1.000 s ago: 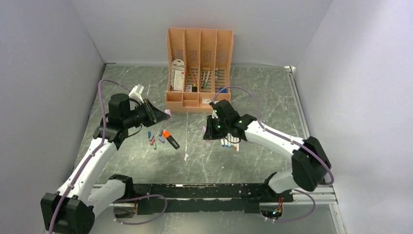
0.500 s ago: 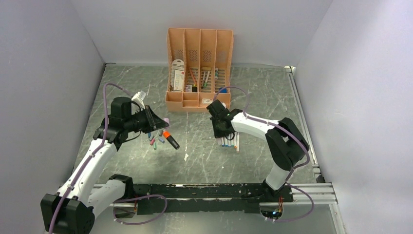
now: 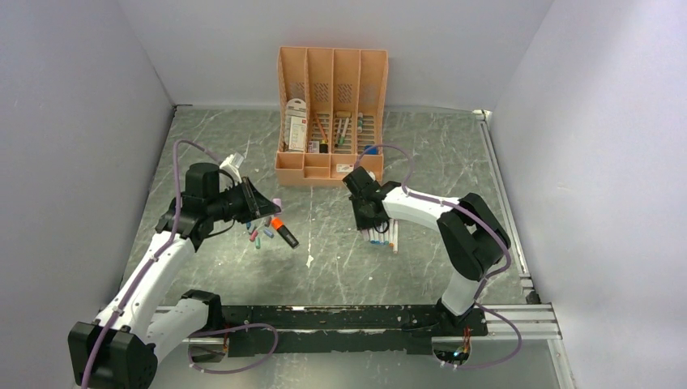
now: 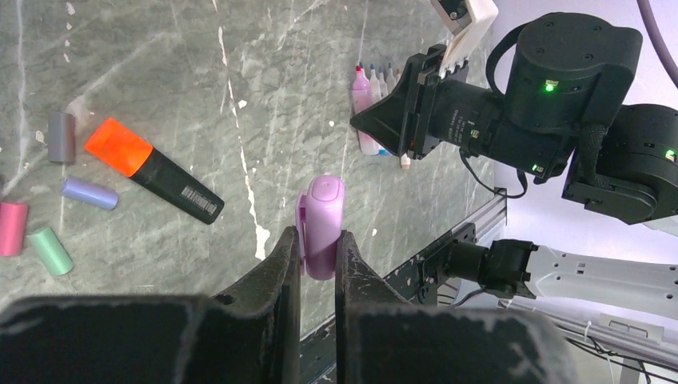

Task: Open the pen caps

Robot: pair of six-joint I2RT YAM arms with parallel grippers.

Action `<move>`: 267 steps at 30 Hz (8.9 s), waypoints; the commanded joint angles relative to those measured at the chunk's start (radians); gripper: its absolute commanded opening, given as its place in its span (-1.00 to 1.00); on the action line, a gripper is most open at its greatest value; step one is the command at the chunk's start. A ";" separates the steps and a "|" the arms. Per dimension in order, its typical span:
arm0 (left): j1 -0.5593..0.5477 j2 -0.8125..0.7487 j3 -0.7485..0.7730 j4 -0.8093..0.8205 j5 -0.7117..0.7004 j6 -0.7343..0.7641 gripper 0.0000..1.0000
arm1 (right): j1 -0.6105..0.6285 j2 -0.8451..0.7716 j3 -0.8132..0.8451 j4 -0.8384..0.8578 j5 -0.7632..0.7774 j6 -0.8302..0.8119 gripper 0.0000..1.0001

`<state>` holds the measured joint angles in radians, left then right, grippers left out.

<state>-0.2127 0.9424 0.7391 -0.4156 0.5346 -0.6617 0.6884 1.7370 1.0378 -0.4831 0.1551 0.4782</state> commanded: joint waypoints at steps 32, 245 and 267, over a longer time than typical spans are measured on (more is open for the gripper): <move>0.005 0.131 0.056 -0.032 -0.051 0.048 -0.57 | -0.009 -0.430 -0.129 0.014 -0.198 0.010 1.00; -0.062 -0.053 -0.204 0.525 0.041 -0.379 0.99 | 0.282 -0.275 0.153 0.035 -0.231 0.082 -0.97; -0.221 0.055 -0.232 0.646 -0.072 -0.424 0.76 | 0.282 -0.273 0.173 0.030 -0.224 0.082 -1.00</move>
<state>-0.4156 0.9855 0.4992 0.1680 0.4923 -1.0809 0.9726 1.4658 1.1912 -0.4717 -0.0647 0.5579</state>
